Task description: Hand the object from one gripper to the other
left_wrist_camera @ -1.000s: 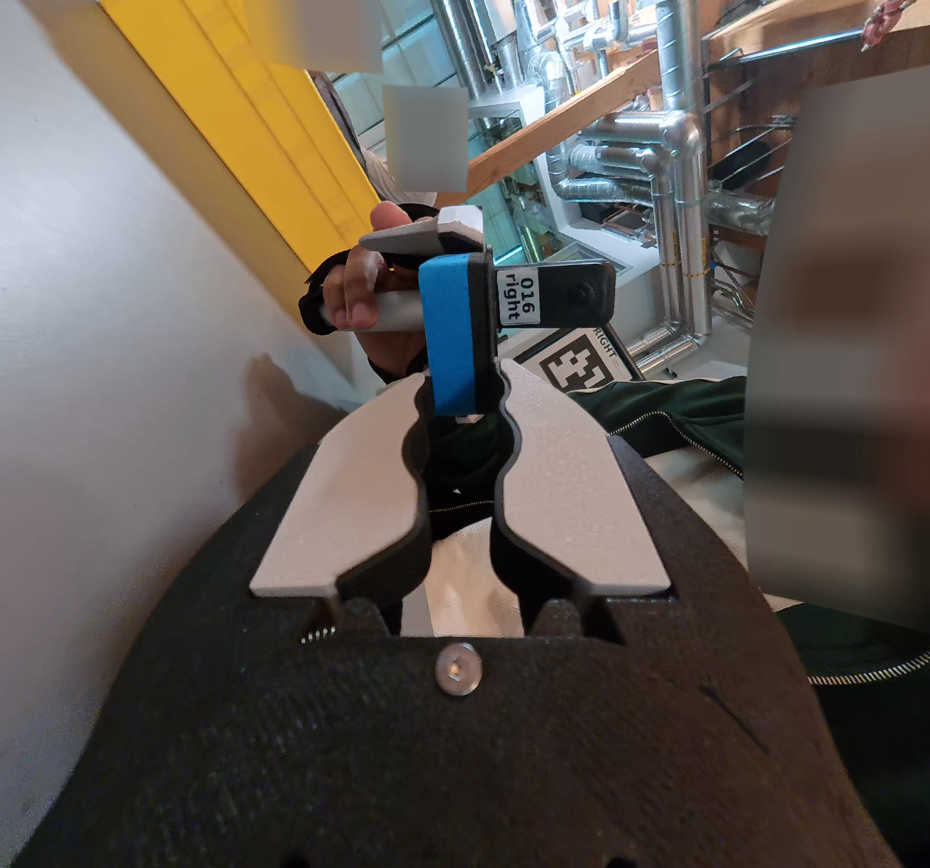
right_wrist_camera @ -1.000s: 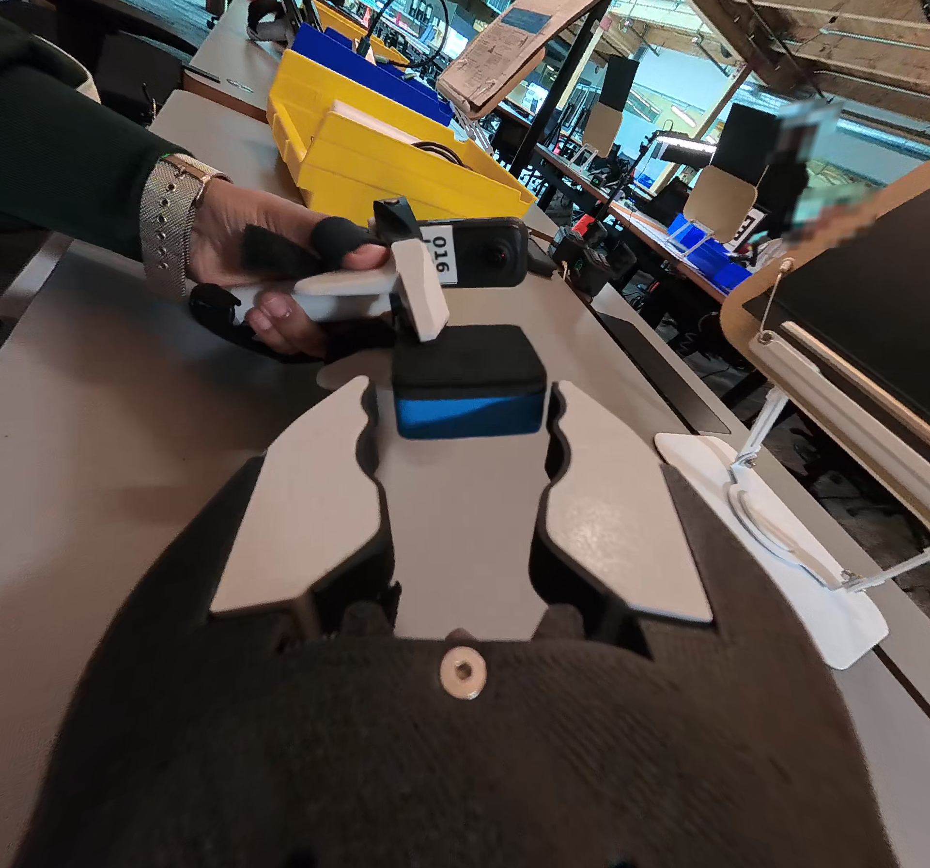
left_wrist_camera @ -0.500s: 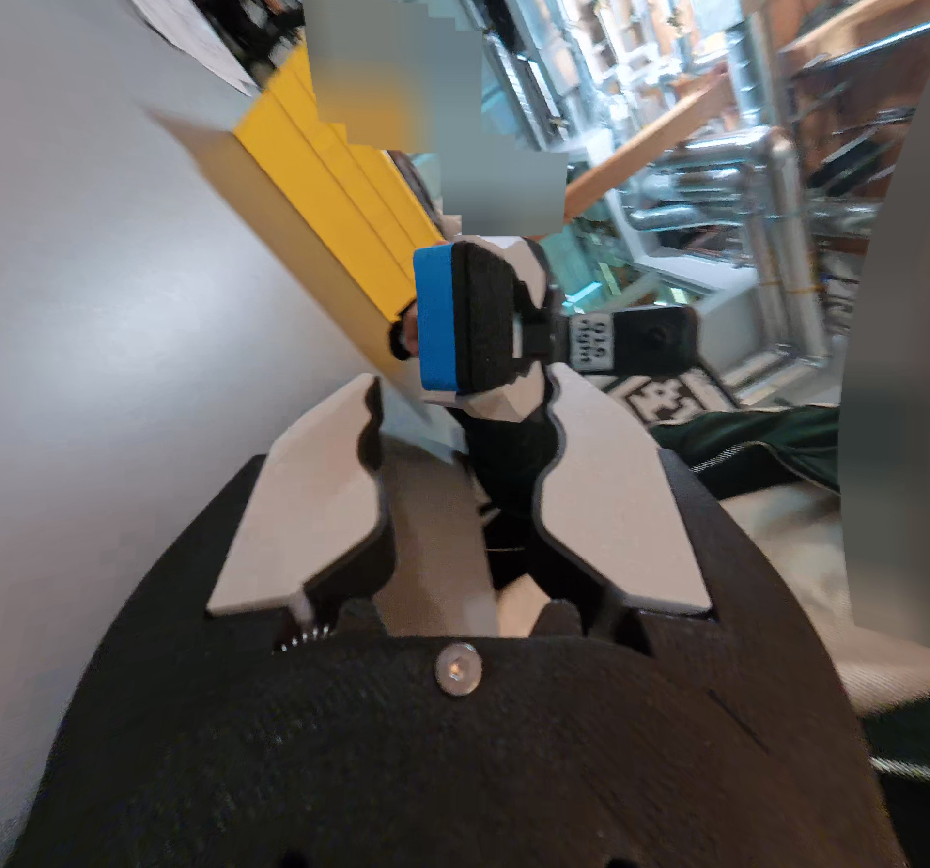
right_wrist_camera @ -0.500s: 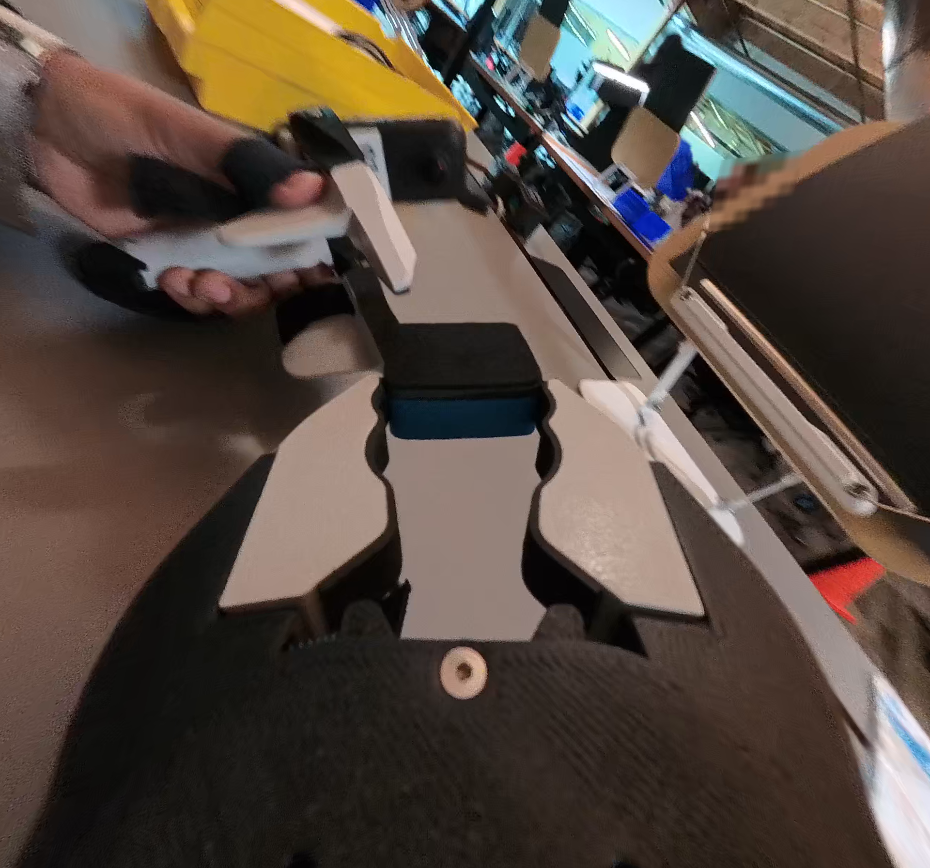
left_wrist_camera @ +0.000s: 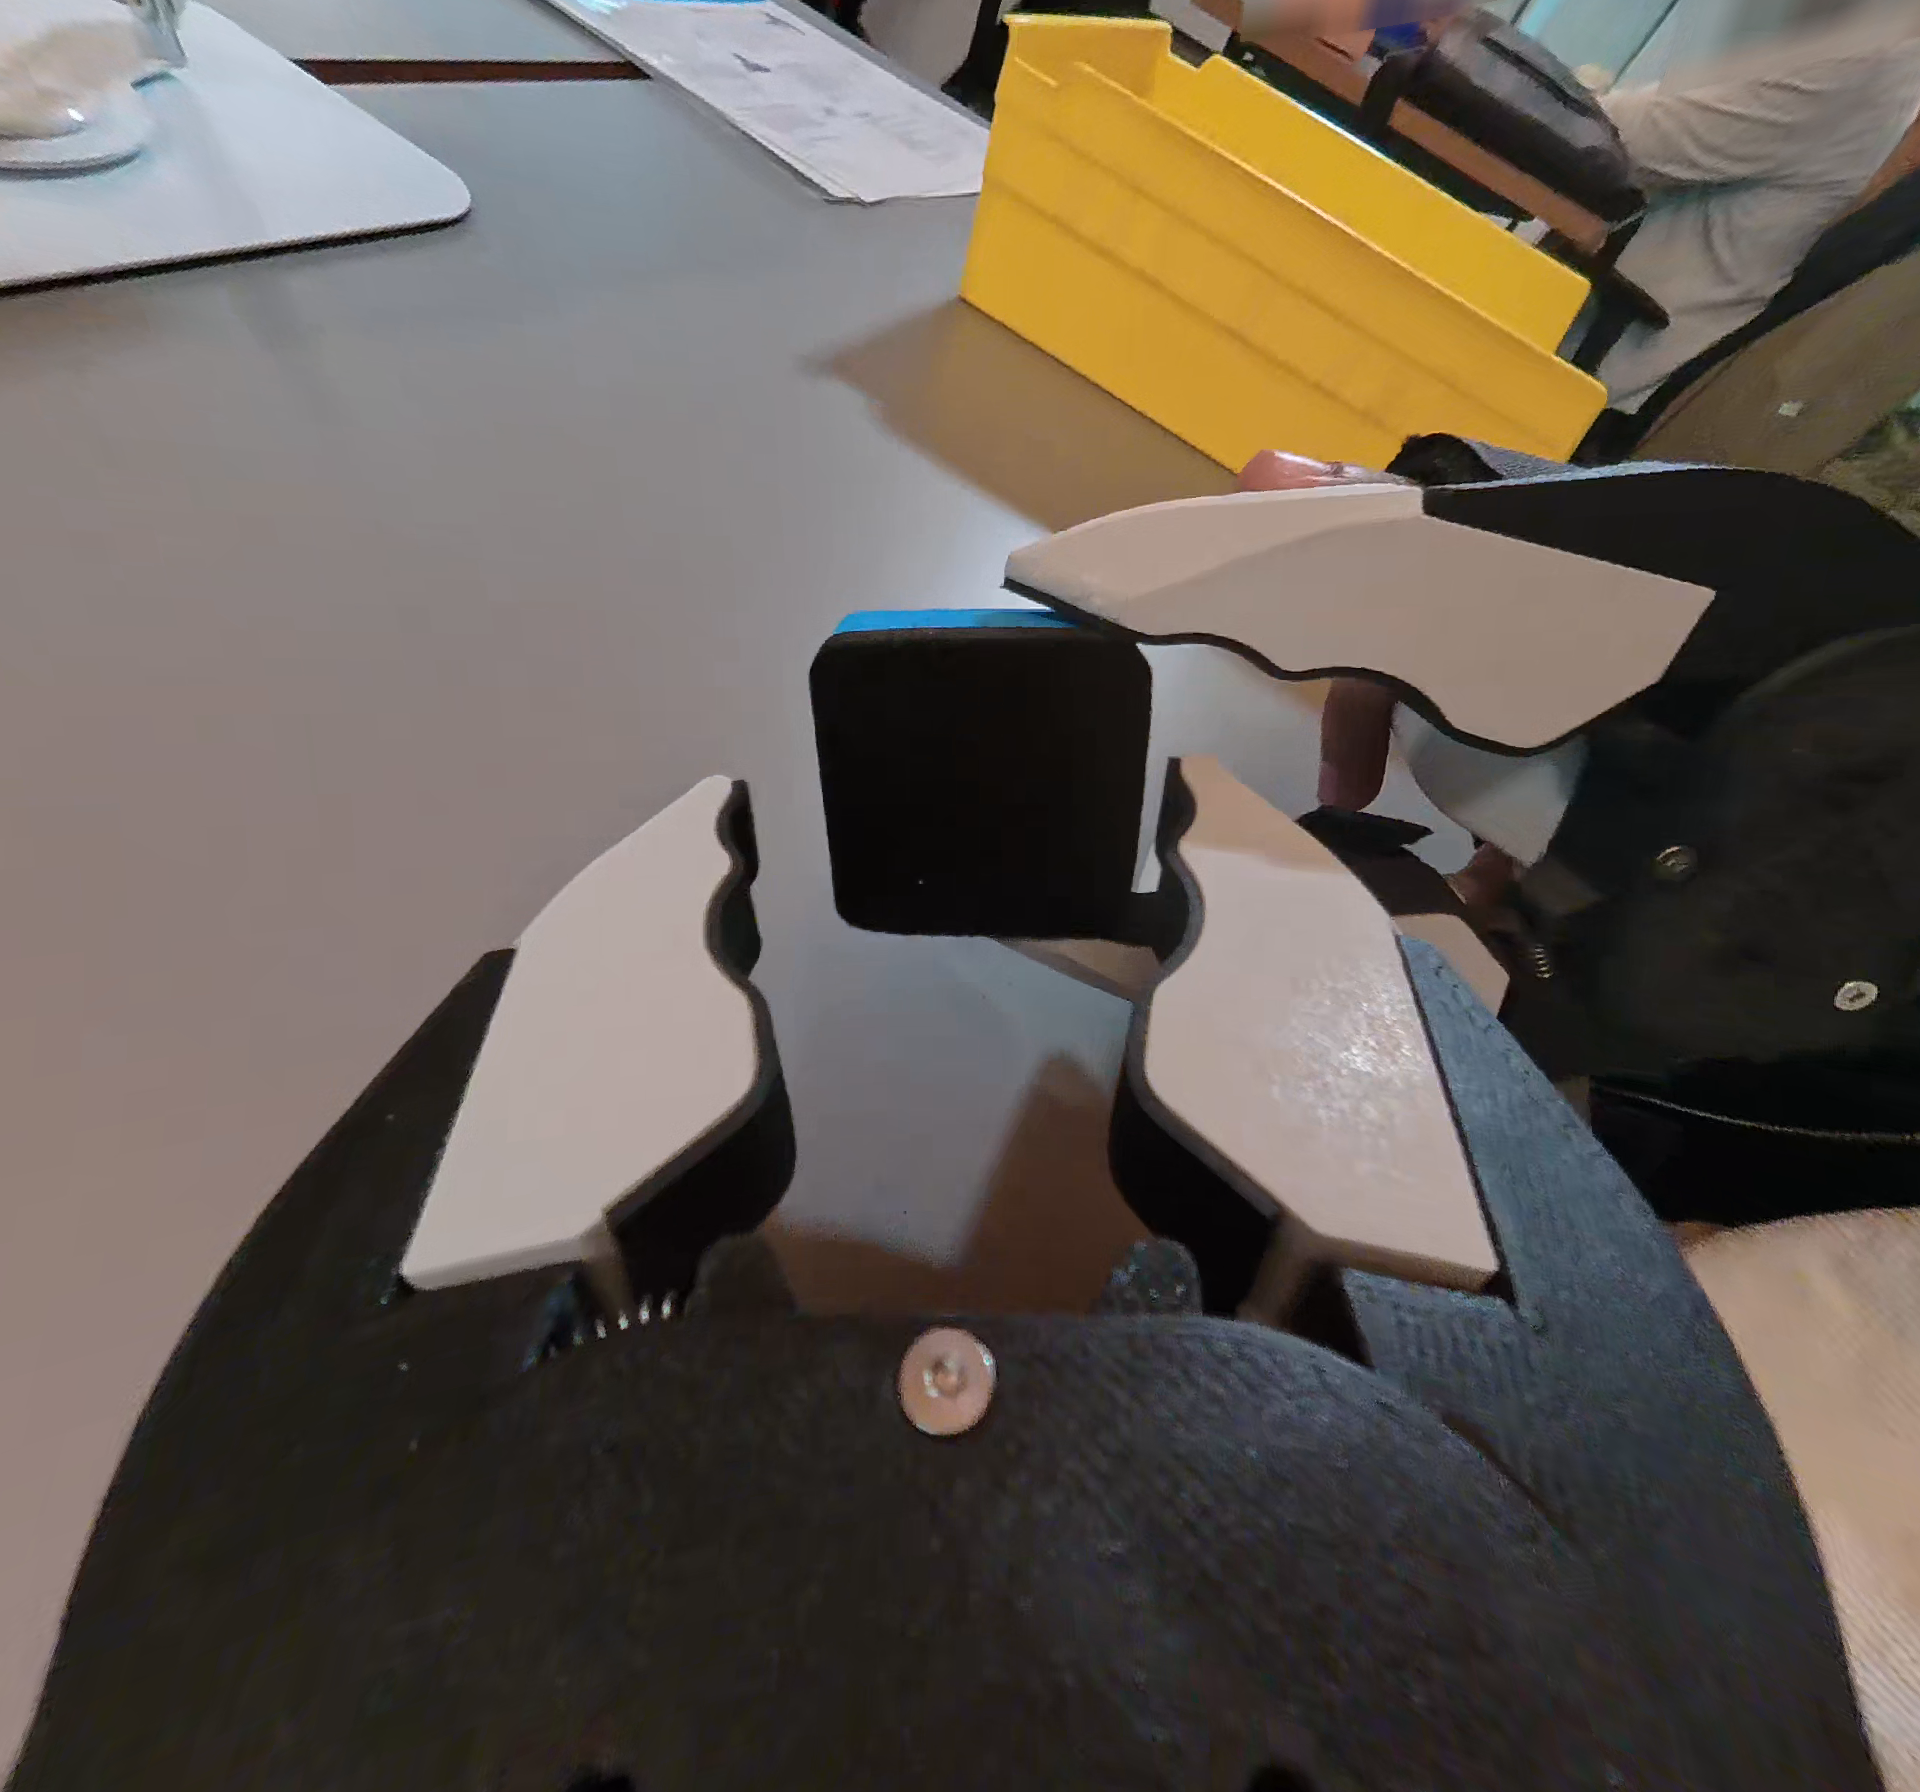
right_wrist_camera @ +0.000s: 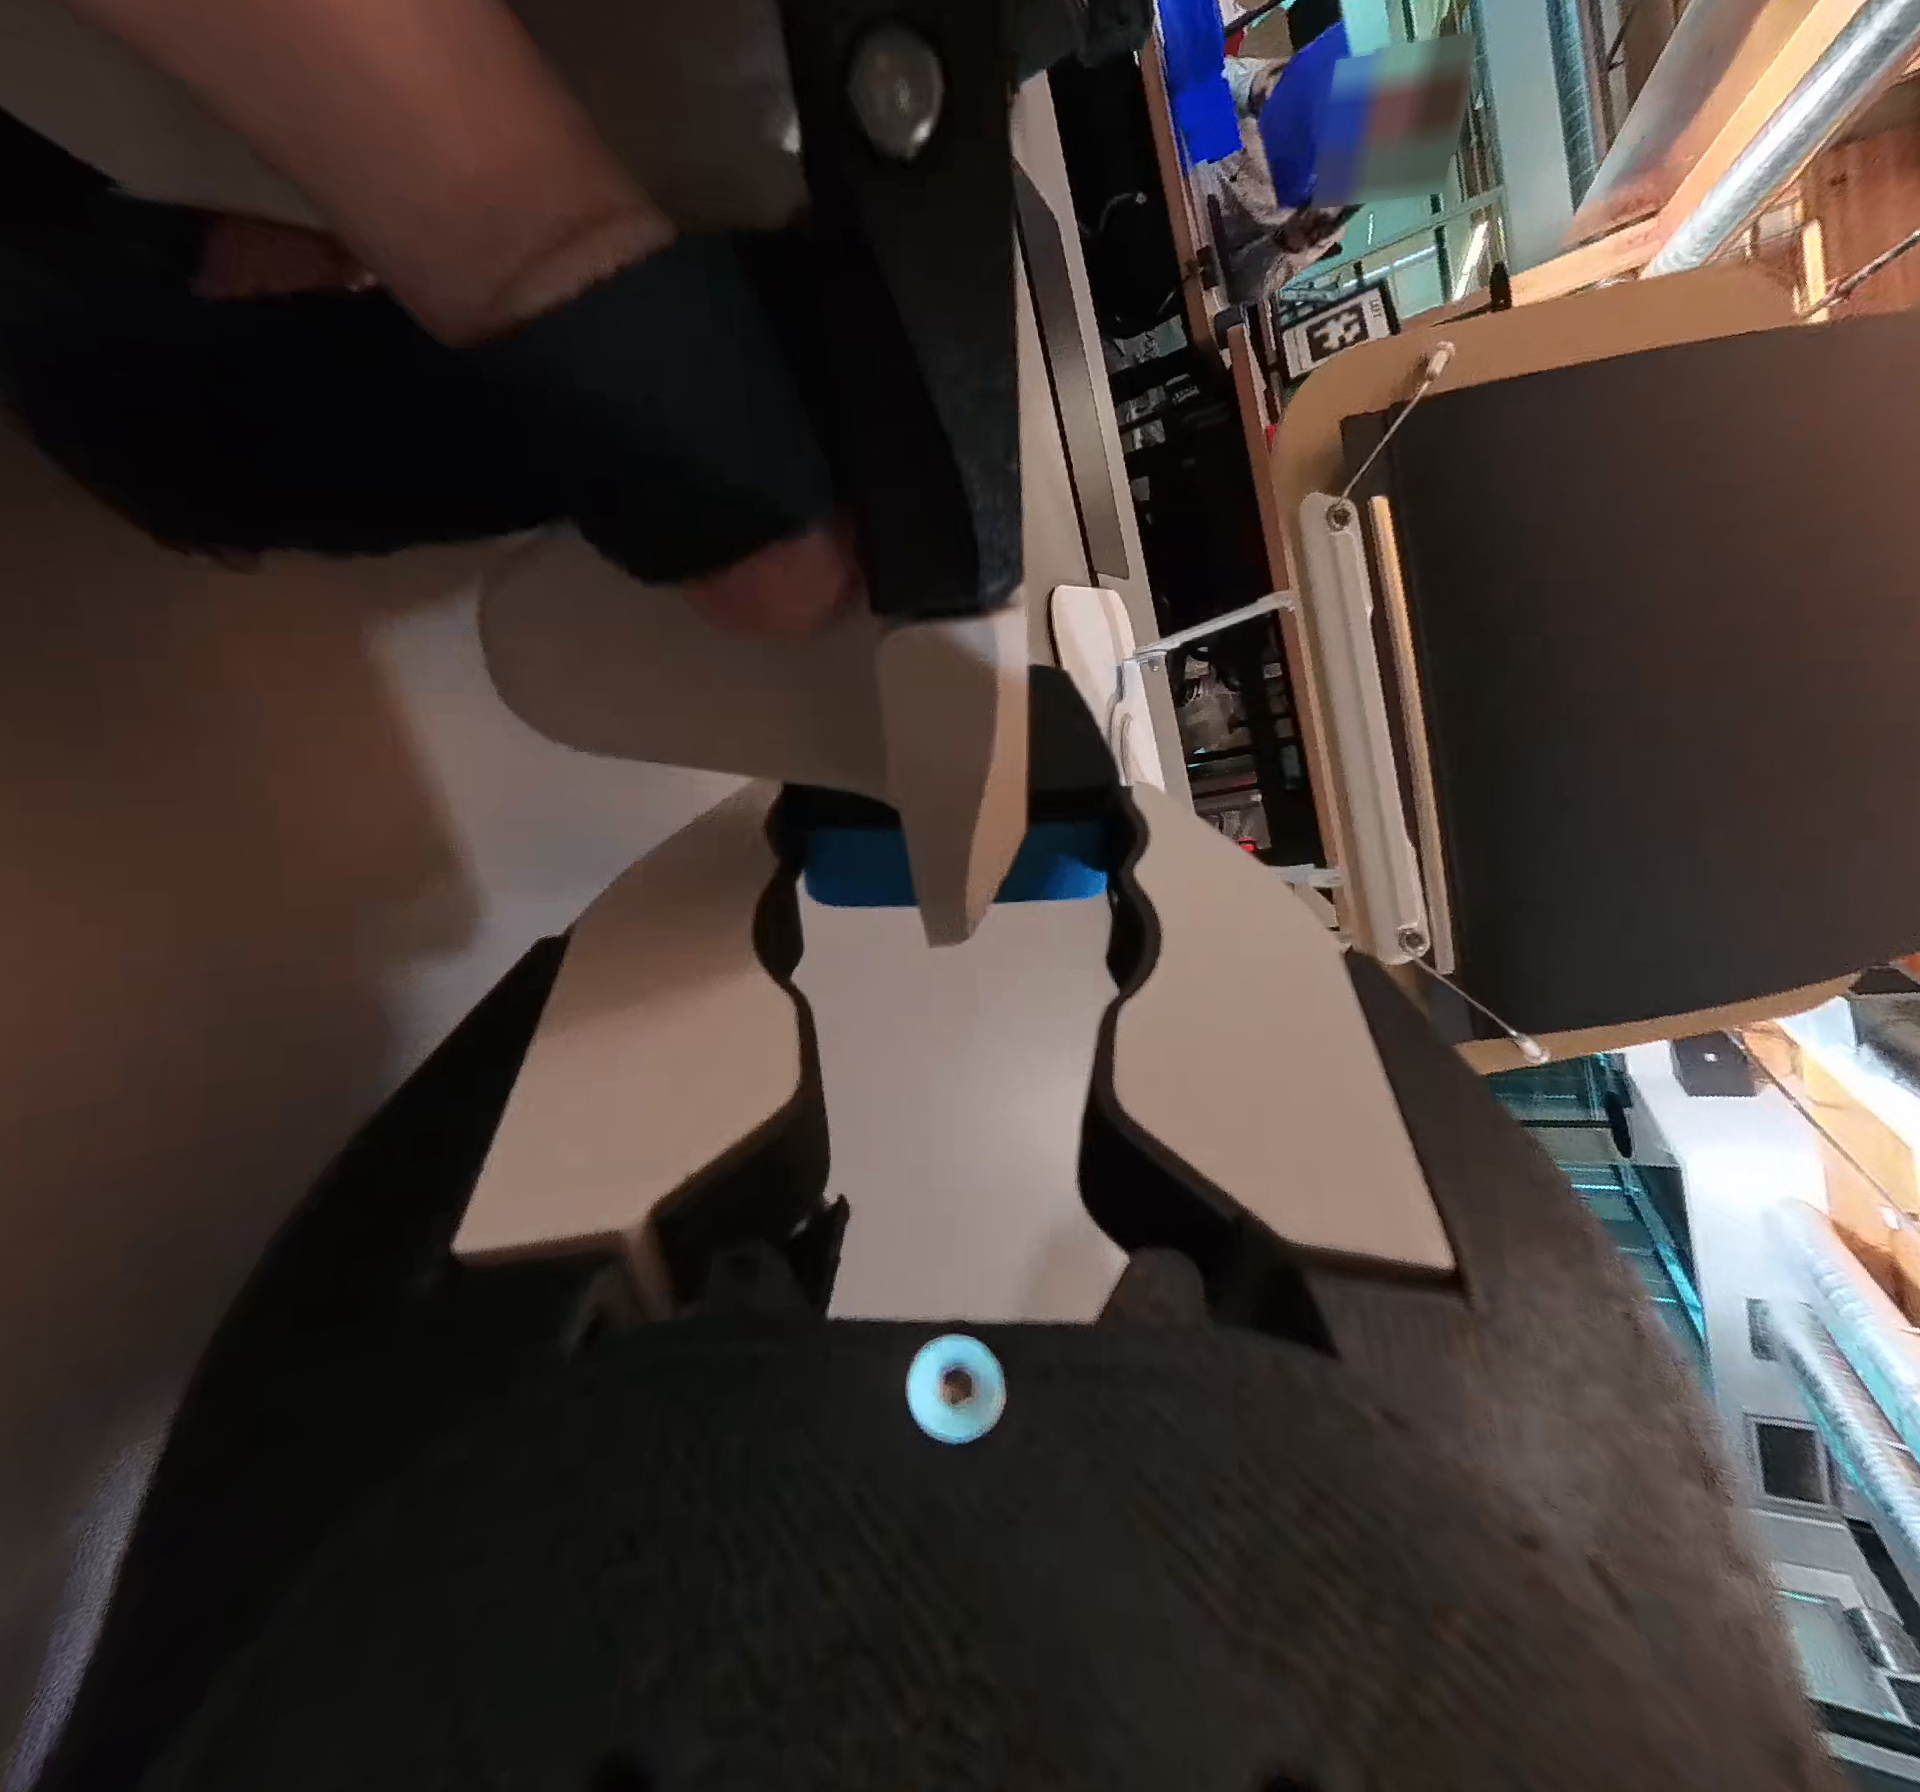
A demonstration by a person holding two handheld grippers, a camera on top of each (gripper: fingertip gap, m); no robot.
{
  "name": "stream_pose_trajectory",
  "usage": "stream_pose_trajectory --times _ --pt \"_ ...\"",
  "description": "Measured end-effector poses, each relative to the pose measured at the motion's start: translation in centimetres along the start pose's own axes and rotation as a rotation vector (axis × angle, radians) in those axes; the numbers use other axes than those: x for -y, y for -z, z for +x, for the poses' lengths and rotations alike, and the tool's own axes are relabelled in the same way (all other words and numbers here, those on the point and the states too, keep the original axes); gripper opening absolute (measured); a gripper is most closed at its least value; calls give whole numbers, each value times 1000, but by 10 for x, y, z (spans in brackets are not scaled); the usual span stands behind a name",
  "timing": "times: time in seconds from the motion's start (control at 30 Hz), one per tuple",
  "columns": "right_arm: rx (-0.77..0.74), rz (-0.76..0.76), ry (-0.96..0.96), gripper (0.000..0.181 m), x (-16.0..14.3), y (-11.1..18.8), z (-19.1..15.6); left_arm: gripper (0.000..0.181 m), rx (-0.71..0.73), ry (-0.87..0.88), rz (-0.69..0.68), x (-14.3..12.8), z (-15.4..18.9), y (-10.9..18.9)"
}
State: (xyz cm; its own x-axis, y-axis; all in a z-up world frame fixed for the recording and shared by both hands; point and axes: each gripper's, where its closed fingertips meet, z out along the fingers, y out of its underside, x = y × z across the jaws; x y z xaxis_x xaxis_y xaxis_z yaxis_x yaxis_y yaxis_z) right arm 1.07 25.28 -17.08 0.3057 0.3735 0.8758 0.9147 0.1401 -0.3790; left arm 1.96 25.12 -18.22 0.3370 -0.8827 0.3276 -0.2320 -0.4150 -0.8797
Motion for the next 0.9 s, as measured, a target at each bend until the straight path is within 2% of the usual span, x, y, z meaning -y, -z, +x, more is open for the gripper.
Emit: stream_pose_trajectory --times 0.13,0.23,0.27,0.37,0.4,0.53,0.63,0.7,0.77,0.83,0.9 --pt "-8 4 16 58 0 0 1 60 -40 1 5 1 5 1" --pt "-19 33 17 58 2 0 3 59 -40 -12 11 2 5 2" --pt "-30 47 7 64 2 0 5 58 -41 -7 21 4 4 3" --pt "-43 81 -117 113 -1 -3 14 57 -71 -2 84 12 2 8" --pt "-26 95 -190 124 -4 -4 17 57 -90 2 110 15 2 10" --pt "145 289 -550 133 -1 3 25 56 -191 2 251 34 4 23" --pt "329 447 -872 129 3 14 34 56 -260 -37 308 41 11 30" --pt "488 579 -1072 119 10 26 40 56 -309 -80 321 43 19 32" --pt "557 728 -1226 106 16 40 56 56 -365 -125 331 43 31 33" --pt "603 823 -1292 91 18 51 67 56 -417 -167 336 43 43 33" --pt "636 843 -1268 81 20 56 66 56 -466 -192 333 41 54 33"
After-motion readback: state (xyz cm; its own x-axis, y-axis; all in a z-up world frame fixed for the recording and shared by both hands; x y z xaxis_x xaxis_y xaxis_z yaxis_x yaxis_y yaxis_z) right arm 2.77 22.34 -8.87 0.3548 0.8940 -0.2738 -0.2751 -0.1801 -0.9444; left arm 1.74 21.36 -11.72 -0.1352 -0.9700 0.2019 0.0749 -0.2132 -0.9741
